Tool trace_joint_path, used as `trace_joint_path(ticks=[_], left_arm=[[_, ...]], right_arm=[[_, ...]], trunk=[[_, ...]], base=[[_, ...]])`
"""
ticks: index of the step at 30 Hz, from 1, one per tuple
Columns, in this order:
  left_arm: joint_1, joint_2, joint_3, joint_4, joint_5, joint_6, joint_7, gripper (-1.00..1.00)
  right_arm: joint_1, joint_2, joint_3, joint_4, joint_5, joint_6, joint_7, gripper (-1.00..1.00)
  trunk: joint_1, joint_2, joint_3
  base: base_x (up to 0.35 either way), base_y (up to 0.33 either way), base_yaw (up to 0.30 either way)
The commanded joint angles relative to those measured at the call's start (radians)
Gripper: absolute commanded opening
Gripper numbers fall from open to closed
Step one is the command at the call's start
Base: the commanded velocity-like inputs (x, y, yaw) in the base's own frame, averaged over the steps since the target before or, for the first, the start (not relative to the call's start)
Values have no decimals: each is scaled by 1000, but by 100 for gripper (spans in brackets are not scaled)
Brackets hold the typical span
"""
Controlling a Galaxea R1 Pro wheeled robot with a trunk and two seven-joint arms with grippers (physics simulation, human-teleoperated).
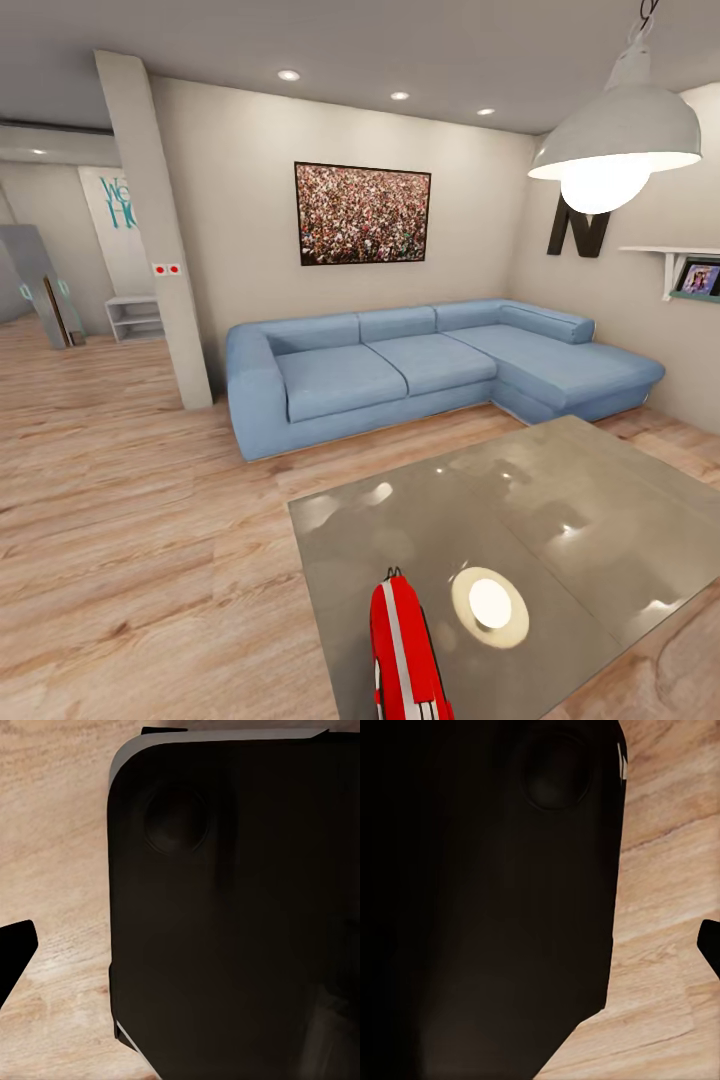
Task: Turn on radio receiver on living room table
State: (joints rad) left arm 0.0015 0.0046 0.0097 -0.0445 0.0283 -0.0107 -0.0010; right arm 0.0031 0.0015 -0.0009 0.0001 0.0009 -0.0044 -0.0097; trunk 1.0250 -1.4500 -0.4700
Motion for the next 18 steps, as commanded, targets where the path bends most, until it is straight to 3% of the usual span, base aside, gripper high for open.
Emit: trace_joint_path(ticks=[1, 18], left_arm=[[0, 0, 0, 0, 0, 0, 0, 100], [0, 0, 1, 0, -1, 0, -1, 100]], right_arm=[[0, 0, 1, 0, 0, 0, 1, 100], [0, -1, 0, 0, 0, 1, 8, 100]], trunk=[[0, 0, 0], [0, 0, 0]], base=[[0, 0, 0], [0, 0, 0]])
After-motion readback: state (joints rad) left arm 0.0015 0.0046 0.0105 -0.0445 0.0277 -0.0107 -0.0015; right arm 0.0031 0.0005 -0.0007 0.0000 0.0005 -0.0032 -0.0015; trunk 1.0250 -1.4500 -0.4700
